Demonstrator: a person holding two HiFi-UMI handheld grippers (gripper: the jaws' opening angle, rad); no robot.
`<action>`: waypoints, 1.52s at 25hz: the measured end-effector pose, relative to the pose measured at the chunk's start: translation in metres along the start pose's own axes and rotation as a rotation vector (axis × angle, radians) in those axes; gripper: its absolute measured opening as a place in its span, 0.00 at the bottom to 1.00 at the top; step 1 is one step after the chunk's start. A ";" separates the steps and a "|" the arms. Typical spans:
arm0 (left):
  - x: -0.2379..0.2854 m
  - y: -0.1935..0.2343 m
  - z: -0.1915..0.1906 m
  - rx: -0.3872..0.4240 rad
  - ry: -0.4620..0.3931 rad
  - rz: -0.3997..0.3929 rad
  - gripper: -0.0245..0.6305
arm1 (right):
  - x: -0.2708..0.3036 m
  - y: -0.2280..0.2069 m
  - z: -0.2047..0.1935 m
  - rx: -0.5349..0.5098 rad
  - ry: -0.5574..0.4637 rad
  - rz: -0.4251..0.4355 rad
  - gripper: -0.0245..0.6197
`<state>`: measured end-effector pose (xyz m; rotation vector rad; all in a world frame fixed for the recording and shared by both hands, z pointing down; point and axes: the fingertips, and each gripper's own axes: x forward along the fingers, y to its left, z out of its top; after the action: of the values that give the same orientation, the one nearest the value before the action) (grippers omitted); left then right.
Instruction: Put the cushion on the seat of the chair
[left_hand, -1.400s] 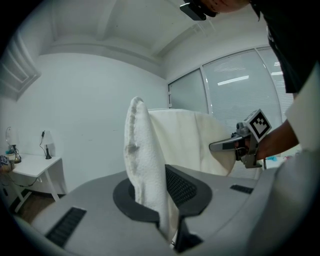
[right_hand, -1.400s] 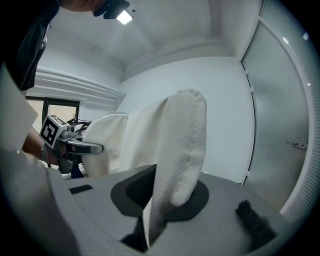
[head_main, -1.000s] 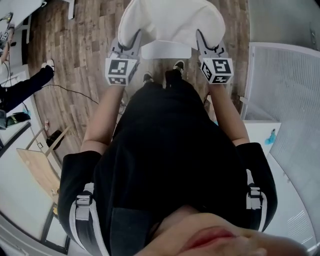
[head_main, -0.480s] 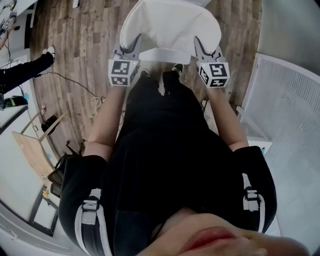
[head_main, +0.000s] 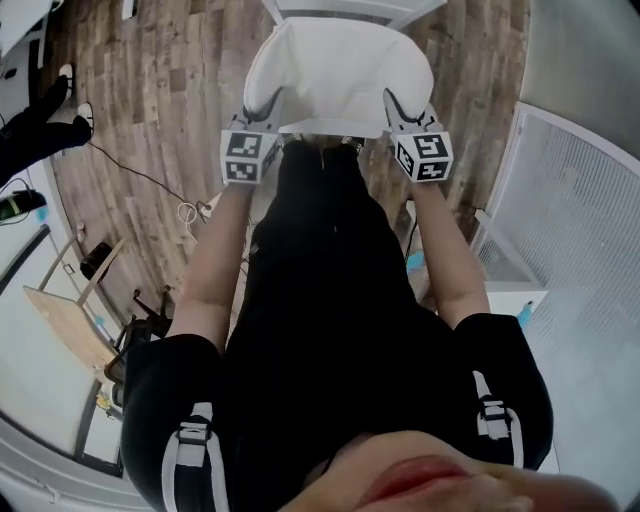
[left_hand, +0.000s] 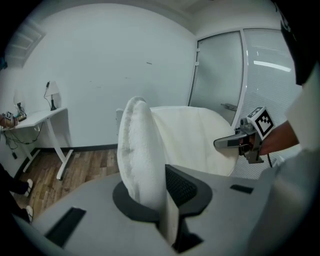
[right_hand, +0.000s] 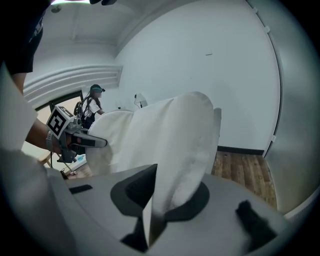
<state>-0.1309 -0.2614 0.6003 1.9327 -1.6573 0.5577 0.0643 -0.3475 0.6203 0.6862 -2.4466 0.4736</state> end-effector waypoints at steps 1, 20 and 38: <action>0.009 0.004 -0.011 -0.009 0.017 -0.008 0.12 | 0.009 -0.001 -0.011 0.008 0.014 -0.001 0.12; 0.177 0.048 -0.210 -0.187 0.299 -0.115 0.13 | 0.156 -0.045 -0.218 0.200 0.237 0.015 0.13; 0.265 0.087 -0.275 -0.179 0.458 -0.101 0.15 | 0.233 -0.104 -0.287 0.208 0.405 -0.075 0.33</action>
<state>-0.1655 -0.3003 0.9885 1.6019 -1.2666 0.7221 0.0732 -0.3844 1.0024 0.6874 -2.0032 0.7644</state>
